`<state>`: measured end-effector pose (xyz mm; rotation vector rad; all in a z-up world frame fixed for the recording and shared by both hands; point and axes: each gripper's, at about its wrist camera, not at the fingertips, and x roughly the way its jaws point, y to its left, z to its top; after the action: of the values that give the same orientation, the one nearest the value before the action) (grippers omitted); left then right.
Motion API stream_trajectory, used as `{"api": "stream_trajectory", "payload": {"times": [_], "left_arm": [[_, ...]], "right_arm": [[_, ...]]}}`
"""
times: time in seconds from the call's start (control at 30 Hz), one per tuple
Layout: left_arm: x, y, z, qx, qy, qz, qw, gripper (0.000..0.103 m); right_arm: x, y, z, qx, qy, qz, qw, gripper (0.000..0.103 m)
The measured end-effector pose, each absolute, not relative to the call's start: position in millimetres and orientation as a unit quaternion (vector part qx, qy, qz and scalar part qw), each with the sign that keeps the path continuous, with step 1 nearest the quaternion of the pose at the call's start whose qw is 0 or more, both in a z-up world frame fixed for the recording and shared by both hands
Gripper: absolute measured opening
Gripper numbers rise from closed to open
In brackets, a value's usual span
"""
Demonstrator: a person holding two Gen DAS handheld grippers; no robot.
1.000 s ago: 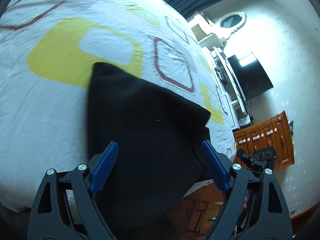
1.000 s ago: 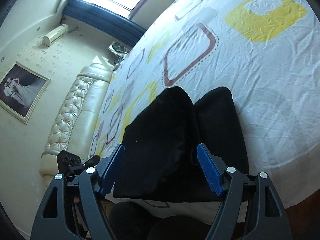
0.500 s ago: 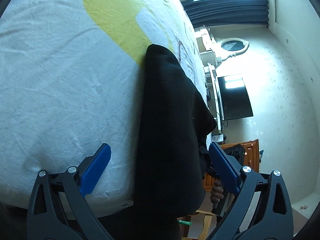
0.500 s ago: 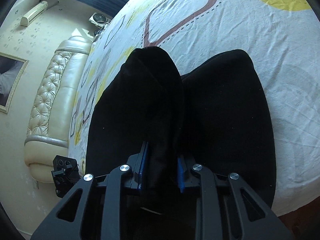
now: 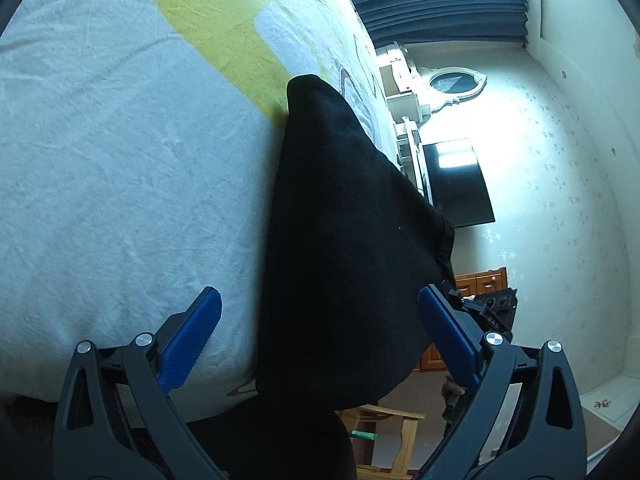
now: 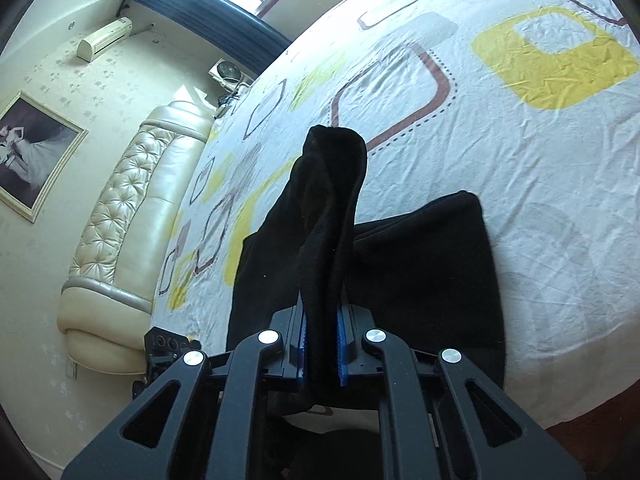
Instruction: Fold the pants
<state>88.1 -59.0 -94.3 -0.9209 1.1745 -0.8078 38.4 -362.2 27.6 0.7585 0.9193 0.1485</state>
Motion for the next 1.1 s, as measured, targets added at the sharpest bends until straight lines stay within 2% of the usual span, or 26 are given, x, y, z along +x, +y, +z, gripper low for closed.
{"api": "stream_trajectory", "payload": {"times": [0.33, 0.63, 0.67, 0.73, 0.77, 0.8, 1.1], "left_arm": [[86.2, -83.4, -90.5, -0.383, 0.53, -0.37, 0.66, 0.098], [88.0, -83.5, -96.5, -0.381, 0.538, -0.366, 0.656, 0.098], [88.1, -83.4, -96.3, -0.382, 0.538, -0.367, 0.656, 0.098], [89.3, -85.3, -93.3, -0.385, 0.536, -0.371, 0.653, 0.098], [89.8, -85.9, -92.2, -0.387, 0.534, -0.373, 0.653, 0.098], [90.0, -87.1, -90.9, -0.387, 0.532, -0.375, 0.654, 0.098], [87.6, -97.9, -92.6, -0.375, 0.529, -0.385, 0.657, 0.098]], "right_arm": [[16.5, -405.1, -35.6, 0.392, 0.459, 0.025, 0.797, 0.01], [-1.2, -421.9, -41.6, 0.423, 0.452, 0.033, 0.785, 0.014], [-3.5, -424.8, -41.7, 0.434, 0.451, 0.036, 0.779, 0.02], [-13.0, -431.7, -40.2, 0.449, 0.447, 0.036, 0.773, 0.04], [-18.9, -435.5, -37.5, 0.448, 0.44, 0.026, 0.778, 0.061], [-24.5, -438.6, -35.7, 0.448, 0.431, 0.021, 0.783, 0.068], [-20.6, -424.4, -69.5, 0.498, 0.42, 0.094, 0.753, 0.071]]}}
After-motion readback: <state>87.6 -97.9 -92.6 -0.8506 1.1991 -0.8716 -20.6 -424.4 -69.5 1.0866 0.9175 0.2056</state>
